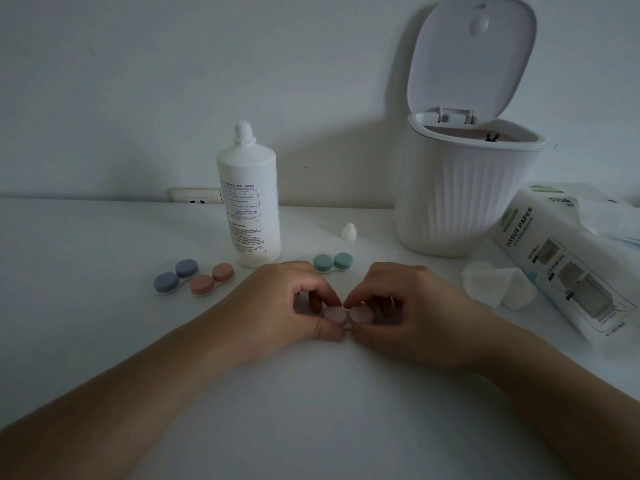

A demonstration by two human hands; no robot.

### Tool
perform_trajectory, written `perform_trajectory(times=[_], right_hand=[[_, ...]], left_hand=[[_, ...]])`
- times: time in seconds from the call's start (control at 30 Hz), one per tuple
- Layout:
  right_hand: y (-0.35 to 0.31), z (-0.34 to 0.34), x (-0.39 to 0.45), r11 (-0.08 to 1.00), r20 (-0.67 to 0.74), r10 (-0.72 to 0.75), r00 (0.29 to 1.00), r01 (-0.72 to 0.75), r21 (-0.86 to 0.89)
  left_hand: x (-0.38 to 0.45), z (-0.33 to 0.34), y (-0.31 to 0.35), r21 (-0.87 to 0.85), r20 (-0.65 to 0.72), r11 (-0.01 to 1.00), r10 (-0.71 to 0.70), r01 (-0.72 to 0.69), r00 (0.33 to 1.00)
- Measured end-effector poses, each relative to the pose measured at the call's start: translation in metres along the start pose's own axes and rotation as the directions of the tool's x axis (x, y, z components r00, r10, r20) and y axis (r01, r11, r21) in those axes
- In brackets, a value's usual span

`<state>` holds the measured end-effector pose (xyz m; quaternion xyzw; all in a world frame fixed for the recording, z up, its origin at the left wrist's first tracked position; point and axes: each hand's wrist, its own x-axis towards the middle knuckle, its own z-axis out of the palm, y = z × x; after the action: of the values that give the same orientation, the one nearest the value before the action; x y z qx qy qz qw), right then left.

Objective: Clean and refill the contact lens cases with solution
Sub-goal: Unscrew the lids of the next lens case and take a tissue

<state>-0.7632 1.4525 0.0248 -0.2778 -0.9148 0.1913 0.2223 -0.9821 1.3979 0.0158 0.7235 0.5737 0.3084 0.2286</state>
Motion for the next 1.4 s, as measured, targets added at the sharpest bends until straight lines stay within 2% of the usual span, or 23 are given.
perform_trajectory(times=[0.17, 0.33, 0.47, 0.63, 0.83, 0.97, 1.03, 1.13, 1.3, 1.4], right_hand=[[0.000, -0.002, 0.000, 0.998, -0.025, 0.011, 1.000, -0.009, 0.054], [0.005, -0.011, -0.001, 0.986, -0.128, 0.130, 0.983, -0.113, 0.126], [0.012, -0.016, -0.002, 0.974, -0.174, 0.222, 0.959, -0.212, 0.078], [0.013, -0.017, -0.002, 0.956, -0.103, 0.273, 0.957, -0.281, -0.083], [0.013, -0.018, -0.005, 0.951, -0.104, 0.261, 0.960, -0.274, -0.142], [0.007, -0.019, -0.007, 0.990, -0.102, 0.110, 0.989, -0.117, -0.073], [0.002, -0.019, -0.008, 0.987, -0.013, 0.160, 0.987, -0.160, -0.001], [0.001, -0.012, -0.007, 0.974, 0.099, 0.223, 0.970, -0.218, -0.058], [0.002, -0.006, -0.004, 0.969, 0.090, 0.241, 0.966, -0.234, -0.083], [0.002, -0.006, -0.005, 0.967, 0.086, 0.253, 0.964, -0.251, -0.032]], left_hand=[[0.001, 0.000, -0.002, 0.000, 0.006, 1.000, 0.001, -0.001, 1.000], [0.001, 0.000, -0.002, -0.006, 0.018, 1.000, 0.000, 0.000, 1.000], [0.000, 0.000, -0.001, -0.023, 0.016, 1.000, 0.005, -0.005, 1.000], [0.000, -0.001, 0.000, -0.033, 0.012, 0.999, 0.008, -0.007, 1.000], [0.000, -0.001, -0.001, -0.026, 0.014, 1.000, 0.012, -0.011, 1.000], [0.000, -0.001, -0.001, -0.002, 0.011, 1.000, 0.008, -0.008, 1.000], [0.000, -0.001, -0.001, 0.005, 0.013, 1.000, 0.011, -0.011, 1.000], [0.000, -0.001, 0.000, 0.003, 0.010, 1.000, 0.016, -0.016, 1.000], [0.000, -0.002, 0.002, 0.012, 0.019, 1.000, 0.004, -0.005, 1.000], [-0.001, -0.002, 0.004, 0.007, 0.028, 1.000, 0.000, 0.000, 1.000]])
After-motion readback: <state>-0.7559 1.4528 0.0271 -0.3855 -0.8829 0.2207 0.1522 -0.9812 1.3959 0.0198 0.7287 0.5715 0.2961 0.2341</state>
